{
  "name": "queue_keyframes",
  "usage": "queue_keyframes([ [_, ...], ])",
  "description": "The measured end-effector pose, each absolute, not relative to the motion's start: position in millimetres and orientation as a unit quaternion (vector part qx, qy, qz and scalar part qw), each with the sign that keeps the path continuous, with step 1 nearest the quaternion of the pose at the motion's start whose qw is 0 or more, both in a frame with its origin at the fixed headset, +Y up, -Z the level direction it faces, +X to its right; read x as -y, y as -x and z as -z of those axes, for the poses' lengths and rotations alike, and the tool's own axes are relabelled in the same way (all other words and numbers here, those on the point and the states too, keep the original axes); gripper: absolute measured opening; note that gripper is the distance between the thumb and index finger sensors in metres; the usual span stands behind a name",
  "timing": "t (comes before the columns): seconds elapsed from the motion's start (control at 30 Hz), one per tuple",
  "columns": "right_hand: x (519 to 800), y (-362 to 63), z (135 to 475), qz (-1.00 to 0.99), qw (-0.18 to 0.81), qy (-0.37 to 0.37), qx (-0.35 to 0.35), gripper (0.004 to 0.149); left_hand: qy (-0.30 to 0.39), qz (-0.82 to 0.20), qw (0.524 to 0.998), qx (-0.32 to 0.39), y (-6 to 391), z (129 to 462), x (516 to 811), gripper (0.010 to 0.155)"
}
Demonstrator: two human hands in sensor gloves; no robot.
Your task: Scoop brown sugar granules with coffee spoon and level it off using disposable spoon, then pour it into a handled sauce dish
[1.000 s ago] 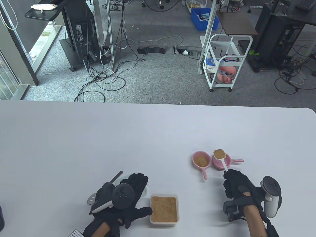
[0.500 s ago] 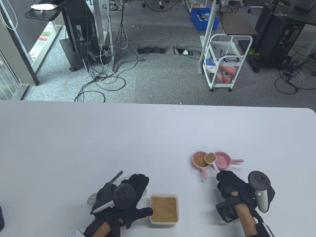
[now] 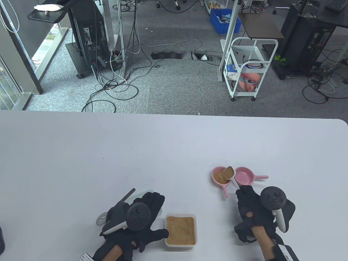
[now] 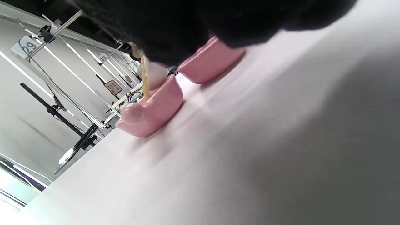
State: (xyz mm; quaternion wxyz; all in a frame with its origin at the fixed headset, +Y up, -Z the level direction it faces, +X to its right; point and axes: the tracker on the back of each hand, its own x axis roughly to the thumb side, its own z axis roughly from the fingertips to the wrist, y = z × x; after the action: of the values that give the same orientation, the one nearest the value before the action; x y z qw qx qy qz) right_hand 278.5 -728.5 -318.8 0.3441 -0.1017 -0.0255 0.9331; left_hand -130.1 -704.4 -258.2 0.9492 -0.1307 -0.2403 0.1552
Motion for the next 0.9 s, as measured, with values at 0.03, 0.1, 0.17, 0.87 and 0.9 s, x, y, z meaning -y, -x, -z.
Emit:
queue_keyframes([
  [0.03, 728, -278, 319, -0.936, 0.337, 0.099, 0.028, 0.044, 0.130, -0.155, 0.949, 0.241, 130, 258, 704, 0.105],
  [0.1, 726, -275, 318, -0.944, 0.315, 0.092, 0.038, 0.044, 0.130, -0.153, 0.949, 0.242, 129, 258, 705, 0.105],
  [0.17, 723, -272, 318, -0.951, 0.292, 0.084, 0.050, 0.044, 0.131, -0.153, 0.949, 0.242, 129, 258, 705, 0.105],
  [0.87, 708, -237, 307, -0.986, 0.028, -0.010, 0.167, 0.044, 0.143, -0.140, 0.947, 0.252, 124, 257, 708, 0.106],
  [0.9, 708, -235, 307, -0.985, 0.010, -0.015, 0.172, 0.044, 0.143, -0.139, 0.947, 0.252, 124, 257, 708, 0.106],
])
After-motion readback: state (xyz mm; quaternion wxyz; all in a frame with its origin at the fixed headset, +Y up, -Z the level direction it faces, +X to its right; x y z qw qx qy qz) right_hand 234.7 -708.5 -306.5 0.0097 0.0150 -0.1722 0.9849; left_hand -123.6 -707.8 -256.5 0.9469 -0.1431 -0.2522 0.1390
